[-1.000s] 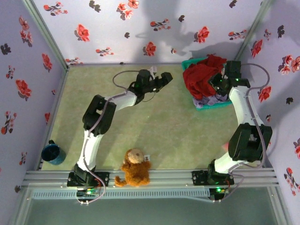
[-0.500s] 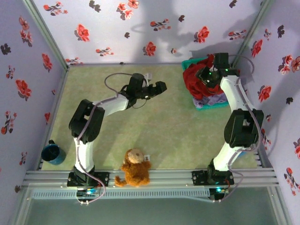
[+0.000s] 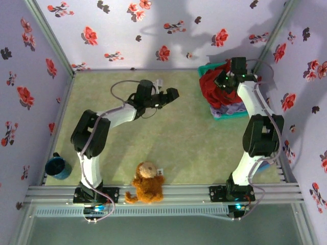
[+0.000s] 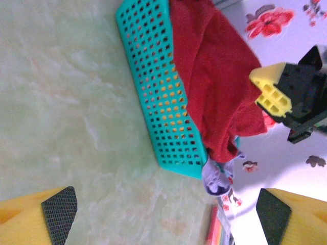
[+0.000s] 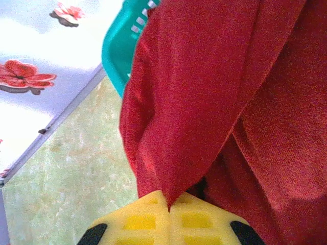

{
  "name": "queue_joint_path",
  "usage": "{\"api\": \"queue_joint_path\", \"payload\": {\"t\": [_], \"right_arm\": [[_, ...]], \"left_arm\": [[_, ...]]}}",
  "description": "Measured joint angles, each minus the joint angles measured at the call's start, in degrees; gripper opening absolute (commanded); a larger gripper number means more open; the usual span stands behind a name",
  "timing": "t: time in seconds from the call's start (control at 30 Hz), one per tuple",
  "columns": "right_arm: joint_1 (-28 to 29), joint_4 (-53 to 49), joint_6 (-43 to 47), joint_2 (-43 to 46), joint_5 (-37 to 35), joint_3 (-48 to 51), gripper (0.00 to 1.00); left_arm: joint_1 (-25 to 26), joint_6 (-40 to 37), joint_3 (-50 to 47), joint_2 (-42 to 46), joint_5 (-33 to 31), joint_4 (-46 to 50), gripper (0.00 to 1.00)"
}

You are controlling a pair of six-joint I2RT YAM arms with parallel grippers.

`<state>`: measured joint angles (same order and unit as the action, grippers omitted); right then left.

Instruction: Fold and stack the t-shirts

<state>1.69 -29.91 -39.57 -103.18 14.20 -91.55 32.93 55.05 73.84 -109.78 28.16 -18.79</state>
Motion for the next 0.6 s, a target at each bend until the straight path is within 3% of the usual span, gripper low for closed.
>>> {"api": "queue_joint_path", "payload": {"t": [0.13,0.33,0.6], "right_arm": [[1.16,-1.88,1.55,5.57,-1.53,-1.66,0.0],[6.45,-7.21,5.2,11.41,-2.69,-15.08,0.0],[24.09,-13.31,12.17,14.14,-3.91,-36.72,0.0]], "left_arm": [[-3.32,-0.92,-1.31,4.72,0.04,0.37,0.94],[-8.85,-2.99,-3.19,10.64,0.61,3.04,0.95],[-17.07,-4.57,-9.88,20.24,2.97,6.97,0.97]]}}
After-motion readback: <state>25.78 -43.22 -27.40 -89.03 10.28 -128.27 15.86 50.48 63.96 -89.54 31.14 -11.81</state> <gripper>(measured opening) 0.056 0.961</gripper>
